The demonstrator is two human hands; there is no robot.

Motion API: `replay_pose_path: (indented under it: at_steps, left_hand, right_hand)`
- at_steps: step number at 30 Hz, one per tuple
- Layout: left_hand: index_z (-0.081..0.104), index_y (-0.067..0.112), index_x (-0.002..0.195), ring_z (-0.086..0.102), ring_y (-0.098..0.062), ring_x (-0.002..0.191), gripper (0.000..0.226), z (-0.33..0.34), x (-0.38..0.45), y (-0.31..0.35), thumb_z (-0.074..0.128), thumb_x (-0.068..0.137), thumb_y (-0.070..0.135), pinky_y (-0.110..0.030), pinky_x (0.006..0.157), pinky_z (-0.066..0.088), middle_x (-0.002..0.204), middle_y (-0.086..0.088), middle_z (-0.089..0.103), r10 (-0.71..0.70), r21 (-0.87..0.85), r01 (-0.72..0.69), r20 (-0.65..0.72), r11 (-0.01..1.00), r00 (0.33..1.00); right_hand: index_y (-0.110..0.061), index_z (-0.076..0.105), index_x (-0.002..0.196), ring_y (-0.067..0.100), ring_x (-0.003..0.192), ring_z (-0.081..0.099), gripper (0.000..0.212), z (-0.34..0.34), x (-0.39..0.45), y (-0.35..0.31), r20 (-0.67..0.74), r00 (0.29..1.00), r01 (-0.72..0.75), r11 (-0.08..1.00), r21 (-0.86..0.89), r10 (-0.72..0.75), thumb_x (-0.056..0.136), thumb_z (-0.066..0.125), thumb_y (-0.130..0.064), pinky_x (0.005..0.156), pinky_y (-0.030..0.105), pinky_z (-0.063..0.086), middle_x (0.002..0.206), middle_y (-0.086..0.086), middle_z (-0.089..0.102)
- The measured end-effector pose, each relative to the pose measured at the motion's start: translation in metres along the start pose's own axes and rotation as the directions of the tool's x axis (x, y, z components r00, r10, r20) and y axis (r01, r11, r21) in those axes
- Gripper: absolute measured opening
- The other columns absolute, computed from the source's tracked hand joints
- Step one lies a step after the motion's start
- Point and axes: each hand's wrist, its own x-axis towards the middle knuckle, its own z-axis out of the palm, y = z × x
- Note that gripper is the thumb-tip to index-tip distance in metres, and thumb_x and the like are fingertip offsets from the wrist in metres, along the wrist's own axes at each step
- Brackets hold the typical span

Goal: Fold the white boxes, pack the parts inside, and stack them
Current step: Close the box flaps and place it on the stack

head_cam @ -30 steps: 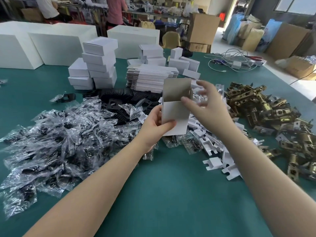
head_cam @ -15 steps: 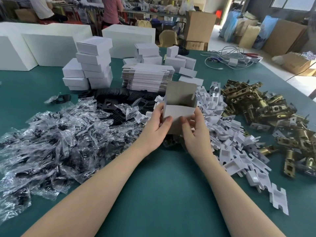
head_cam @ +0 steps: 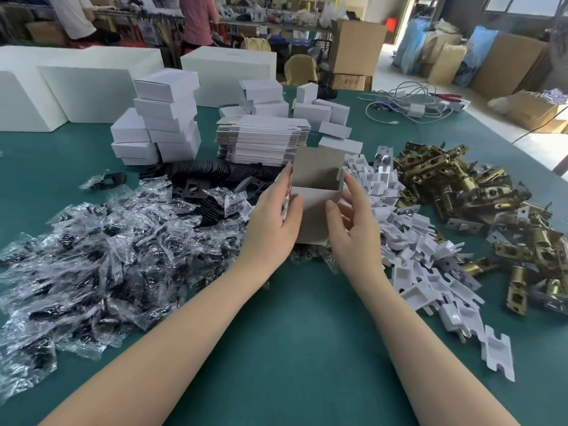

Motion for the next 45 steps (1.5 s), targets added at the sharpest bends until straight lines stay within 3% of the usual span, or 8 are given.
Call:
replay_pose_path:
  at_steps: [3, 8, 11, 19, 23, 29, 35, 45]
  left_hand:
    - [0.041, 0.031, 0.148, 0.049, -0.001, 0.129, 0.047, -0.004, 0.001, 0.0, 0.049, 0.103, 0.023, -0.008, 0.1, 0.039, 0.144, 0.009, 0.051, 0.039, -0.062, -0.041, -0.044, 0.997, 0.998]
    - [0.048, 0.029, 0.142, 0.054, -0.001, 0.126, 0.042, -0.005, -0.001, -0.005, 0.052, 0.101, 0.02, -0.024, 0.105, 0.044, 0.13, 0.032, 0.056, 0.07, -0.153, -0.078, -0.055, 0.985, 0.996]
    - [0.052, 0.033, 0.135, 0.057, 0.007, 0.117, 0.039, -0.009, -0.001, -0.004, 0.054, 0.099, 0.017, -0.013, 0.097, 0.044, 0.119, 0.041, 0.056, 0.113, -0.105, -0.12, -0.069, 0.987, 0.991]
    - [0.071, 0.018, 0.112, 0.056, 0.01, 0.071, 0.026, -0.011, 0.005, 0.013, 0.046, 0.104, 0.024, -0.007, 0.064, 0.039, 0.08, 0.027, 0.064, 0.054, -0.083, -0.055, -0.017, 0.995, 0.998]
    - [0.076, 0.017, 0.103, 0.064, 0.005, 0.093, 0.017, -0.014, 0.019, 0.023, 0.06, 0.096, 0.012, -0.008, 0.08, 0.047, 0.106, 0.012, 0.07, -0.106, -0.209, 0.104, 0.002, 0.972, 0.994]
    - [0.057, 0.031, 0.118, 0.066, 0.006, 0.087, 0.04, -0.008, 0.02, 0.024, 0.065, 0.09, 0.002, -0.01, 0.075, 0.048, 0.104, 0.008, 0.07, -0.209, -0.444, 0.162, -0.057, 0.881, 0.976]
    - [0.06, 0.011, 0.129, 0.065, -0.012, 0.108, 0.032, -0.011, 0.019, 0.017, 0.057, 0.098, 0.007, -0.021, 0.092, 0.05, 0.122, -0.004, 0.067, -0.019, -0.314, 0.03, 0.035, 0.949, 0.999]
    - [0.07, 0.012, 0.111, 0.059, -0.009, 0.112, 0.021, -0.027, 0.026, -0.003, 0.057, 0.097, 0.021, -0.027, 0.093, 0.05, 0.116, 0.005, 0.063, 0.325, 0.072, -0.336, 0.134, 0.939, 0.936]
  right_hand:
    - [-0.055, 0.043, 0.124, -0.009, 0.102, 0.059, 0.039, -0.003, 0.005, -0.006, -0.048, 0.999, -0.007, 0.999, 0.042, 0.009, 0.101, 0.053, -0.025, 0.08, 0.006, 0.044, 0.119, -0.018, 0.06]
    - [-0.038, 0.058, 0.119, -0.009, 0.095, 0.061, 0.029, -0.004, 0.011, -0.009, -0.068, 0.998, 0.011, 0.999, 0.041, -0.008, 0.099, 0.057, -0.017, 0.079, 0.008, 0.045, 0.111, -0.022, 0.062]
    - [-0.032, 0.064, 0.113, -0.007, 0.099, 0.059, 0.022, -0.005, 0.012, -0.007, -0.043, 0.998, 0.039, 0.999, -0.027, -0.04, 0.1, 0.054, -0.017, 0.079, 0.012, 0.046, 0.107, -0.022, 0.063]
    - [-0.024, 0.07, 0.09, 0.009, 0.082, 0.061, 0.021, -0.003, 0.023, -0.009, -0.094, 0.992, -0.081, 0.995, 0.061, 0.086, 0.101, 0.052, -0.022, 0.071, 0.022, 0.045, 0.087, -0.002, 0.071]
    - [-0.024, 0.065, 0.09, -0.001, 0.073, 0.056, 0.016, 0.001, 0.022, -0.012, -0.128, 0.984, -0.096, 0.979, 0.18, 0.121, 0.099, 0.055, -0.014, 0.066, 0.014, 0.043, 0.084, -0.004, 0.067]
    - [-0.031, 0.053, 0.118, -0.005, 0.073, 0.061, 0.031, 0.002, 0.026, -0.015, -0.135, 0.979, -0.1, 0.938, 0.333, 0.152, 0.098, 0.057, -0.008, 0.069, 0.01, 0.045, 0.089, -0.007, 0.068]
    - [-0.023, 0.059, 0.111, 0.0, 0.085, 0.061, 0.012, 0.002, 0.019, -0.002, -0.145, 0.989, -0.005, 0.986, 0.169, 0.03, 0.1, 0.055, -0.019, 0.075, 0.015, 0.047, 0.097, -0.006, 0.066]
    - [-0.036, 0.054, 0.101, 0.003, 0.08, 0.061, 0.014, -0.001, 0.015, 0.008, -0.104, 0.983, 0.141, 0.987, -0.079, -0.149, 0.093, 0.057, -0.025, 0.07, 0.017, 0.045, 0.093, -0.029, 0.058]
